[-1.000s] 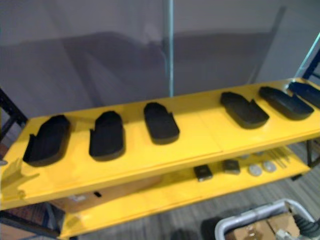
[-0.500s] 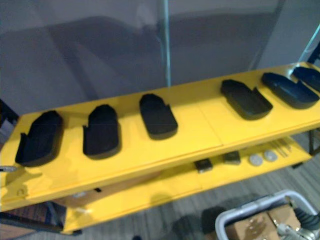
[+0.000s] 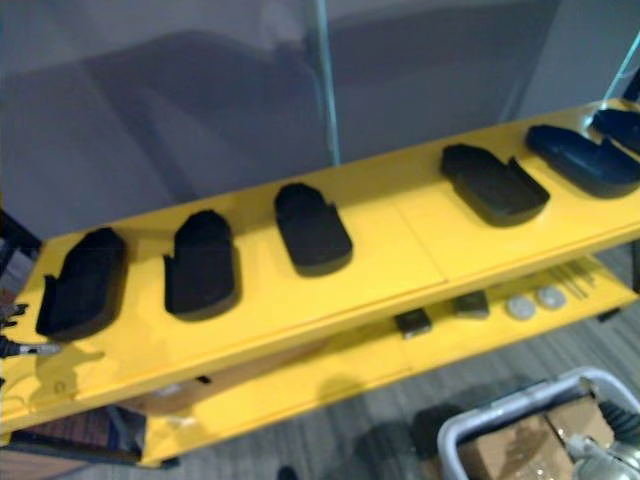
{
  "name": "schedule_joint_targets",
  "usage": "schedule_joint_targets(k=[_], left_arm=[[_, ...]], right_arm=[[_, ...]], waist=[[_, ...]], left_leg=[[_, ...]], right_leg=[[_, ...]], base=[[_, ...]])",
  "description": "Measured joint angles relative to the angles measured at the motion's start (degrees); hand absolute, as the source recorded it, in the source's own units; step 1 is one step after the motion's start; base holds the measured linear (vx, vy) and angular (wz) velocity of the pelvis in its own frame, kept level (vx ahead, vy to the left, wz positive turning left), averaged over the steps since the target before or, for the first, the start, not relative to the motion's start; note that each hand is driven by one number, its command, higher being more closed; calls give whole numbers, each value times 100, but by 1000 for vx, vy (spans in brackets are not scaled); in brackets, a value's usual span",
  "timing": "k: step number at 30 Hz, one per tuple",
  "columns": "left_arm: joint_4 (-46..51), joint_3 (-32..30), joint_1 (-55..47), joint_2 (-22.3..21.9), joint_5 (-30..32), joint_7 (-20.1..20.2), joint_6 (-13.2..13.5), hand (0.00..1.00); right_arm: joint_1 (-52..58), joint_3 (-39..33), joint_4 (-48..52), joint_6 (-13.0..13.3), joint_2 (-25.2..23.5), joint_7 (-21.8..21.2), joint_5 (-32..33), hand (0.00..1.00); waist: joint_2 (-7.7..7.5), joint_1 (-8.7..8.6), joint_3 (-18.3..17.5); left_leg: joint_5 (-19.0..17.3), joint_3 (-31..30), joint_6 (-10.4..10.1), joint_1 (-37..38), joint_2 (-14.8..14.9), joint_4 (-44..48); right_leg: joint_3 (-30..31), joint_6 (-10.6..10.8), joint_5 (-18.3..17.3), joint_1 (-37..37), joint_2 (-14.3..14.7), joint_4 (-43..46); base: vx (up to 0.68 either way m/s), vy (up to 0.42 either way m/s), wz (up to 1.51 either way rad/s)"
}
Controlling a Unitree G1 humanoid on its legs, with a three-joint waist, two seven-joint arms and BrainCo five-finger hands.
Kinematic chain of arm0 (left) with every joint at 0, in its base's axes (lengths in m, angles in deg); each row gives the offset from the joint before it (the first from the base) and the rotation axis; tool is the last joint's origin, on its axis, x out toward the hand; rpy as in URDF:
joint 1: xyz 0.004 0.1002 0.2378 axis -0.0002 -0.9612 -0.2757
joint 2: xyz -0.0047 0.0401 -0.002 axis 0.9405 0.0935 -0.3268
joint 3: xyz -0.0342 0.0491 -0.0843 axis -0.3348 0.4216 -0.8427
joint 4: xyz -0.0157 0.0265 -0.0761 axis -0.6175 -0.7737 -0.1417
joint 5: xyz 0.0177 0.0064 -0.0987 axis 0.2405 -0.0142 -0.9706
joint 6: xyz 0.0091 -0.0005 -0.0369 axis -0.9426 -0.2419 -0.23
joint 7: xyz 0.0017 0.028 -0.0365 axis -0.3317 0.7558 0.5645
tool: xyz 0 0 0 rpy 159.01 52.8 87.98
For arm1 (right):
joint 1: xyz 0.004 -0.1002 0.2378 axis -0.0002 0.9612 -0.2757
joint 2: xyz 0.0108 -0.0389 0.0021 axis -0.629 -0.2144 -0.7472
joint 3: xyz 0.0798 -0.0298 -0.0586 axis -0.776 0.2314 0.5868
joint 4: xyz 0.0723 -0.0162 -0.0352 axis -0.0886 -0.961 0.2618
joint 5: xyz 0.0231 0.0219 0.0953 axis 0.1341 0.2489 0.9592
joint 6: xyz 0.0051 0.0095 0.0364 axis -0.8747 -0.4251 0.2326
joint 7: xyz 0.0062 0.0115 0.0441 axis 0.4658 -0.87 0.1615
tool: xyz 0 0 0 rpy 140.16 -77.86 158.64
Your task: Walk over and take plastic housings, then place them on the shelf
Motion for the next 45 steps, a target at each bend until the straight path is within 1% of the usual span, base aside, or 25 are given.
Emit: schedule_joint_targets(k=[3, 7, 9, 12, 16, 18, 24, 29, 32, 38, 45], left_arm=[[0, 1, -2, -94, 4, 3, -8, 0], [0, 1, 9, -242, 2, -3, -38, 0], [-1, 2, 9, -374, 3, -13, -48, 0], [-3, 6, 8, -505, 3, -46, -70, 0], [-9, 8, 8, -531, 1, -111, -144, 0], [-48, 7, 9, -571, -4, -181, -211, 0], [-126, 10, 12, -612, -12, -166, -308, 0], [-130, 8, 19, -612, -17, 25, -346, 0], [-130, 8, 38, -611, -17, 136, -346, 0], [-126, 8, 71, -609, -17, 350, -349, 0], [-124, 8, 70, -549, -16, 550, -421, 0]], right_arm=[[-6, 3, 27, -9, 0, 0, 1, 0], [26, 3, 185, -33, 0, -1, -4, 0], [46, 2, 186, -127, 0, -6, -3, 0], [49, 1, 186, -168, 0, -9, -2, 0], [47, 0, 189, -173, 0, -14, -1, 0], [47, -1, 189, -231, 0, -63, -1, 0], [-4, -228, 188, -236, 4, -142, 6, 0], [3, -234, 185, -237, 57, -235, 6, 0], [-2, -233, 185, -240, 58, -243, 5, 0], [9, -229, 182, -370, 57, -243, 4, 0], [59, -227, 166, -430, 57, -244, 6, 0]], waist=[[-15, 9, 46], [17, -16, 80], [22, -21, 83], [22, -22, 89], [23, -30, 133], [34, -31, 141], [79, -36, 201], [91, -49, 221], [114, -38, 231], [137, -29, 233], [142, -13, 229]], left_leg=[[-28, 62, -16, 83, 2, -1], [-39, 79, -16, 92, 2, -1], [-41, 87, -19, 96, 6, -1], [-48, 95, -24, 95, 6, -1], [-58, 122, -19, 88, 7, -1], [-69, 155, -25, 86, 7, -1], [-92, 230, -32, 76, 3, 10], [-91, 169, -32, 79, 0, 27], [-90, 6, -33, 80, -1, 27], [-90, -59, -32, 88, 0, 21], [-89, -82, -31, 100, 0, -2]], right_leg=[[81, 9, 8, 37, 0, -10], [102, 7, 10, 36, -1, -19], [107, 7, 10, 36, 2, -22], [112, 7, 10, 34, 2, -28], [138, 5, 11, 6, 0, -25], [164, 4, 12, -13, -1, -28], [273, 5, 17, -94, 0, -2], [277, 37, 49, -95, 1, 5], [277, 37, 49, -93, 1, 16], [272, 17, 37, -93, -2, 60], [274, 12, 31, -92, -8, 56]], base=[[11, 1, -12], [2, 0, -2], [0, 0, 0], [0, 0, 0], [0, 2, -2], [8, 5, -6], [26, 3, -8], [7, -1, -1], [0, 0, 0], [-7, 0, 0], [-21, 2, 0]])
